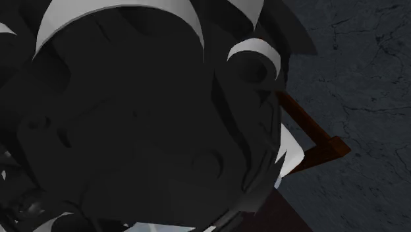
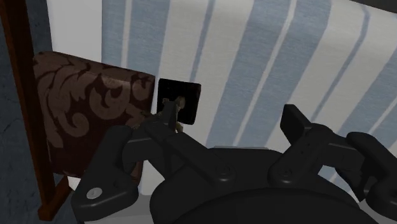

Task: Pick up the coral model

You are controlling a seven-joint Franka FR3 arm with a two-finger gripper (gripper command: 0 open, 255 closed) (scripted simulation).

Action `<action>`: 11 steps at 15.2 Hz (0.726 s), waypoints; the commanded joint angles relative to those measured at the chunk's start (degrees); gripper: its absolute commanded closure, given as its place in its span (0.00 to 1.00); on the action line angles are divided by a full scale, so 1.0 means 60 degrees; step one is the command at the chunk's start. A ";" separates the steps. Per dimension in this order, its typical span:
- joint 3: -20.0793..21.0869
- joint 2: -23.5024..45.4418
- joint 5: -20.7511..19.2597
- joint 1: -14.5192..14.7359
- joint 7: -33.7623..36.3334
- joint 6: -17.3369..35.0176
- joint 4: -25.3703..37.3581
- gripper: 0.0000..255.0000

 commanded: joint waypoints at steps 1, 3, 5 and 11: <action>-0.0083 0.0770 -0.0102 0.0012 -0.0191 0.0382 0.0236 0.00; -0.0165 0.1499 -0.0197 0.0012 -0.0382 0.0725 0.0470 0.00; -0.0241 0.2240 -0.0282 0.0012 -0.0567 0.1038 0.0749 0.00; -0.0418 0.4515 -0.0479 -0.0009 -0.1092 0.1769 0.1857 0.00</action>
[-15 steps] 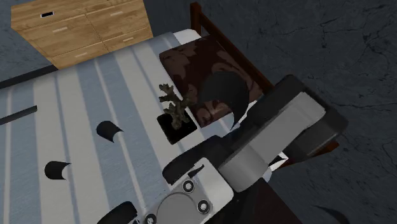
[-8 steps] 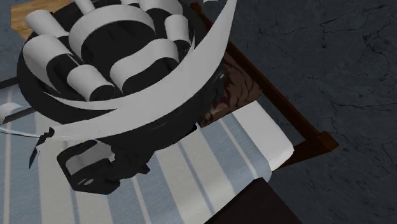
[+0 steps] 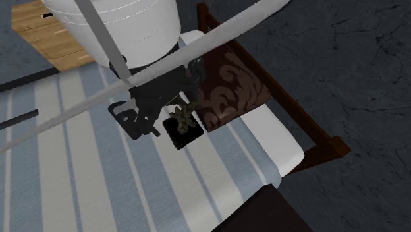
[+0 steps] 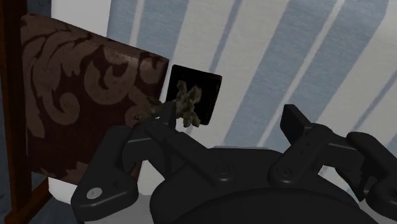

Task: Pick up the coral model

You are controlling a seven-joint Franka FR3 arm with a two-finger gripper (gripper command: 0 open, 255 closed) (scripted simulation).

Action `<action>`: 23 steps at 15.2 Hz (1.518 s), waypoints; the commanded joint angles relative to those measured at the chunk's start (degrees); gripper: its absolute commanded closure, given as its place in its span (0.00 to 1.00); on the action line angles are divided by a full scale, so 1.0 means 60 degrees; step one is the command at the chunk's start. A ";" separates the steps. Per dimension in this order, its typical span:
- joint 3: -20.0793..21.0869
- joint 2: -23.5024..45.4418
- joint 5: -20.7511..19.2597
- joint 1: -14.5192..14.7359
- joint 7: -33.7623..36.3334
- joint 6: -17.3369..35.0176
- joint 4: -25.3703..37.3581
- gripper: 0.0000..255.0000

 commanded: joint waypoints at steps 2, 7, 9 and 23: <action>-0.0075 0.1186 -0.0084 -0.0026 -0.0269 0.0339 0.0632 0.00; -0.0137 0.3132 -0.0192 -0.0090 -0.0660 0.0591 0.1979 0.00; -0.0148 0.3921 -0.0233 -0.0126 -0.0806 0.0620 0.2603 0.00; -0.0144 0.8069 -0.0430 -0.0344 -0.1402 0.0508 0.6247 0.00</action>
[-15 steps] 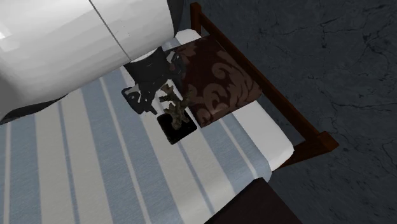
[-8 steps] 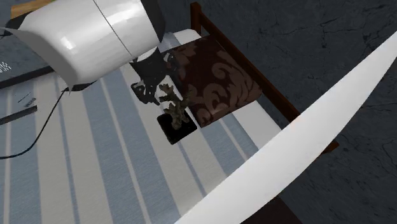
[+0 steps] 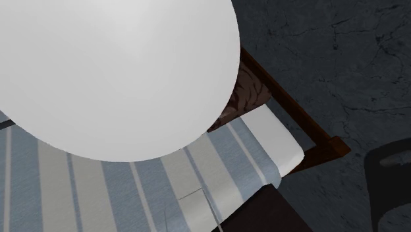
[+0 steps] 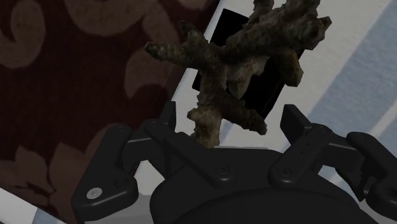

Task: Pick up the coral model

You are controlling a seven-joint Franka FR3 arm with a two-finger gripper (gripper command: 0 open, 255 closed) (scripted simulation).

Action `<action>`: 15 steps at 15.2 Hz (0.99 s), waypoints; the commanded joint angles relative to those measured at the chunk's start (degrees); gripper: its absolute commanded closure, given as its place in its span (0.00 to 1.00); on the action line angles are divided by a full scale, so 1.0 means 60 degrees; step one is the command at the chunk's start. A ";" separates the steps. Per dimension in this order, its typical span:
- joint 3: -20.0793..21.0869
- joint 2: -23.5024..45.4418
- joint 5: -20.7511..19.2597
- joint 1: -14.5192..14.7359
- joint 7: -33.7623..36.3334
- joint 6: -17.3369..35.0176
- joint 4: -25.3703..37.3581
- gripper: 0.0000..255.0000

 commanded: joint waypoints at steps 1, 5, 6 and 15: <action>0.0005 0.0169 0.0002 -0.0008 0.0023 0.0155 0.0014 0.00; 0.0010 0.0339 0.0003 -0.0015 0.0058 0.0385 -0.0049 0.00; 0.0010 0.0337 0.0003 -0.0014 0.0058 0.0374 -0.0040 1.00; 0.0010 0.0339 0.0003 -0.0015 0.0058 0.0385 -0.0049 1.00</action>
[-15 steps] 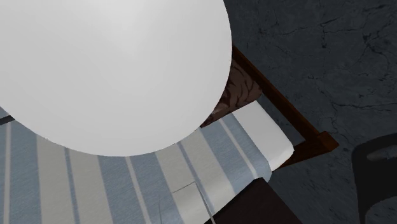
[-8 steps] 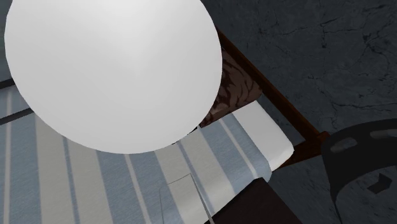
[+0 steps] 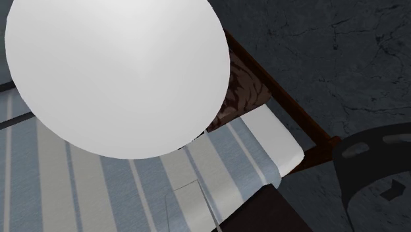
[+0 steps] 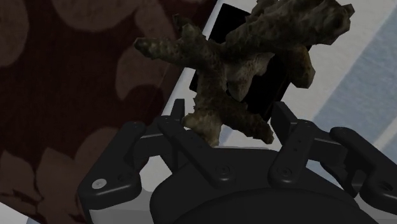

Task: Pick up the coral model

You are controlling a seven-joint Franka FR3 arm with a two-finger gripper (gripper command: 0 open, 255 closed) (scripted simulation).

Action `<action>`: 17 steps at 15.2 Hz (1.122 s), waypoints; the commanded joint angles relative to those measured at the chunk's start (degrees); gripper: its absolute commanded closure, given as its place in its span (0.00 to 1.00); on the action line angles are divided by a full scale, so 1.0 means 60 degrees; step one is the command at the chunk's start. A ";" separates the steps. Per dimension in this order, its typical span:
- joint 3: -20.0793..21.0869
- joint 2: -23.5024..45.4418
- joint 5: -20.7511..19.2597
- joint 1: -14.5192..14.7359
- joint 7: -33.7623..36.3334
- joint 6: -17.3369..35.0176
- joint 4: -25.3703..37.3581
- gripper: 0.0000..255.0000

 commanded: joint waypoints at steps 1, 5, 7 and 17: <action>0.0000 -0.0057 0.0001 0.0001 -0.0017 -0.0085 0.0008 1.00; -0.0008 -0.0308 0.0001 0.0012 -0.0072 -0.0450 0.0126 1.00; -0.0012 -0.0420 0.0001 0.0017 -0.0101 -0.0641 0.0208 1.00; -0.0028 -0.0821 0.0002 0.0034 -0.0222 -0.1450 0.0626 1.00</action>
